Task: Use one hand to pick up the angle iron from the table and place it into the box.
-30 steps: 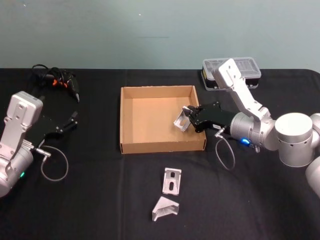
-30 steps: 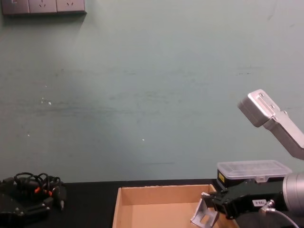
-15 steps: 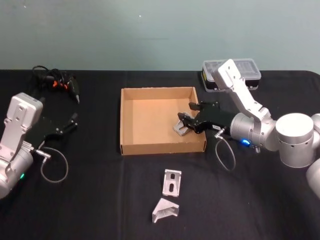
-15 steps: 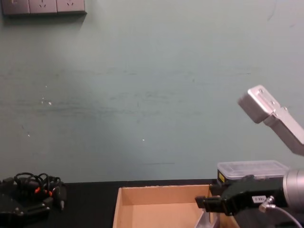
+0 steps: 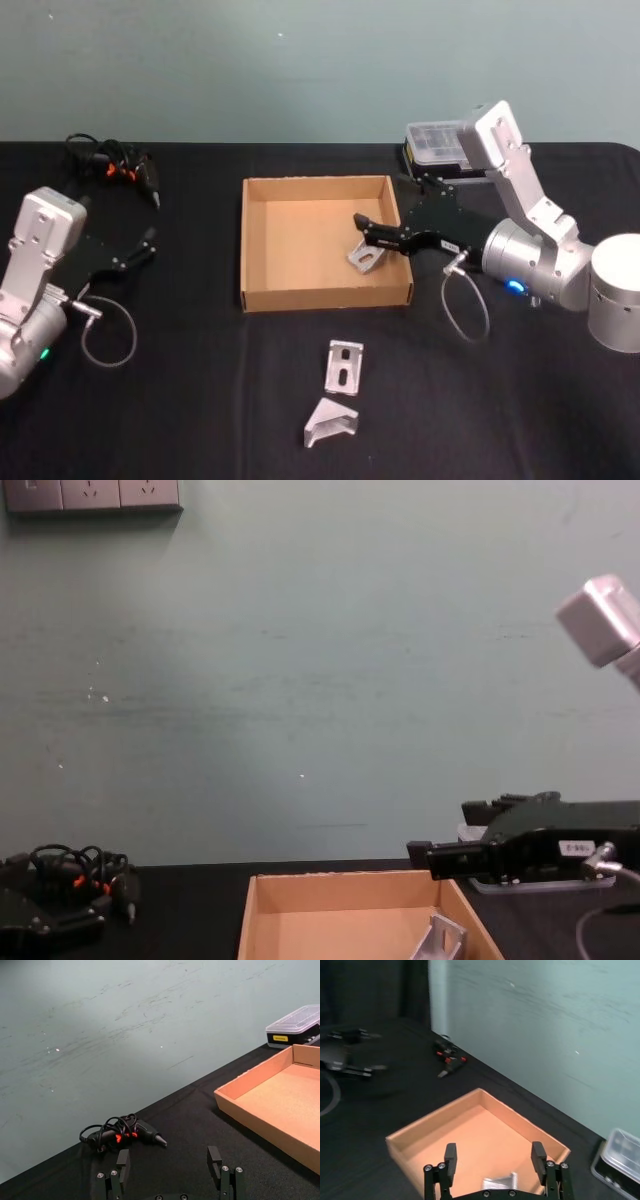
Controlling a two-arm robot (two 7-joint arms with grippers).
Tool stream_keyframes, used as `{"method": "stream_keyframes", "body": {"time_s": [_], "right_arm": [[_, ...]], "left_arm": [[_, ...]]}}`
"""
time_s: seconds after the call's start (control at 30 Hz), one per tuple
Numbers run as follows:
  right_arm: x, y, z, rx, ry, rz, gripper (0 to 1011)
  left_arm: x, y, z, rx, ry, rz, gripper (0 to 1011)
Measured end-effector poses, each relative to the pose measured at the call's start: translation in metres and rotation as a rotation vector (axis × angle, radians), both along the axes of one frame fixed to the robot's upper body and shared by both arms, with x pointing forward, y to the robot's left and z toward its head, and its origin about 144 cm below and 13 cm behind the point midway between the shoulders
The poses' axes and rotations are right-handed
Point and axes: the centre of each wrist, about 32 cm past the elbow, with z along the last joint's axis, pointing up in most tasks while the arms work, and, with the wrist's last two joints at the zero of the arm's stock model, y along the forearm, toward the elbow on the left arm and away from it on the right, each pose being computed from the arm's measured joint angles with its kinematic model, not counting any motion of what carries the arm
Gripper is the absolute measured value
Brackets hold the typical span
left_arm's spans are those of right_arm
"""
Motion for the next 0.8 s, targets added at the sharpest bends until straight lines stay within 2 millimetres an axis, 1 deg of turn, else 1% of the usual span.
{"method": "stream_keyframes", "body": {"time_s": [0.13,0.27,0.3,0.47,0.7,0.73,0.8], "right_arm": [[-0.011,-0.006,0.01,0.001,0.001,0.064,1003],[-0.022,-0.015,0.02,-0.007,0.028,0.148,1003],[-0.022,-0.015,0.02,-0.007,0.028,0.148,1003],[-0.037,-0.025,0.028,-0.016,0.087,0.25,1003],[-0.057,-0.027,0.027,-0.039,0.149,0.331,1003],[-0.057,-0.027,0.027,-0.039,0.149,0.331,1003],[-0.067,-0.026,0.025,-0.055,0.18,0.369,1002]], "left_arm": [[0.0,0.0,0.0,0.0,0.0,0.0,1011],[0.0,0.0,0.0,0.0,0.0,0.0,1011],[0.0,0.0,0.0,0.0,0.0,0.0,1011],[0.0,0.0,0.0,0.0,0.0,0.0,1011],[0.0,0.0,0.0,0.0,0.0,0.0,1011],[0.0,0.0,0.0,0.0,0.0,0.0,1011],[0.0,0.0,0.0,0.0,0.0,0.0,1012]]}}
